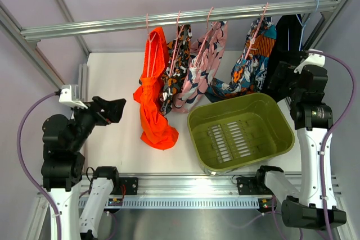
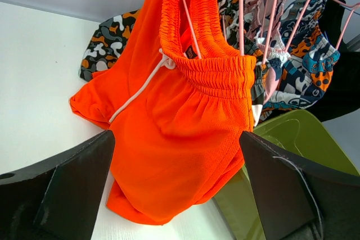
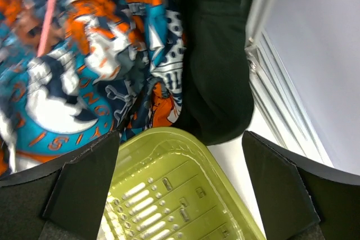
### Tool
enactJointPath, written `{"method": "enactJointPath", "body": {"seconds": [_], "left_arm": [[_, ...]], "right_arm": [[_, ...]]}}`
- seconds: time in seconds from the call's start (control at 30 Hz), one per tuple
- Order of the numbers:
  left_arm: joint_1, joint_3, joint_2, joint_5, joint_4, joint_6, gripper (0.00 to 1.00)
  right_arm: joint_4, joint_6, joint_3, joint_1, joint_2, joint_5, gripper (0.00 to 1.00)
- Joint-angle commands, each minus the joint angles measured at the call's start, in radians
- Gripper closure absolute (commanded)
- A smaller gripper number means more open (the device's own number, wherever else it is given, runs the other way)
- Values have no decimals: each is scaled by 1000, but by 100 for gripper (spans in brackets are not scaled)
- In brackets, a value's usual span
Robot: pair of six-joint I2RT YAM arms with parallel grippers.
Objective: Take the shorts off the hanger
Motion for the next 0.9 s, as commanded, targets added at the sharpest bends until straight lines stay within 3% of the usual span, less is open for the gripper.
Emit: {"method": "enactJointPath", "body": {"seconds": [0.0,0.1,0.13,0.23,0.47,0.6,0.67,0.73,0.87], "left_arm": [[4,5,25,33,40,-17,1],[6,14,38,43,42,-27,1],[4,19,42,44,45,-31,1],[6,32,62,43,45,-60,1],[4,95,148,61,16,-142,14],[-66,154,223,1,25,-186,22],[-158,221,304,-52,28,-176,24],[-290,298,367,-213,-6,-147,25],[-379,448,517,-321,-21,-110,34]], "right_arm": [[24,-146,37,-5,-37,-136,0],[-16,-335,25,-5,-81,-441,0],[-39,-387,26,-5,-92,-611,1],[-160,-536,52,-5,-112,-848,1],[-307,-575,152,-5,-46,-1042,0],[-334,-555,175,-5,-5,-1088,1],[-321,-540,166,-5,3,-1099,1],[-302,-529,157,-5,5,-1109,1],[-286,-509,148,-5,3,-1123,0]]}}
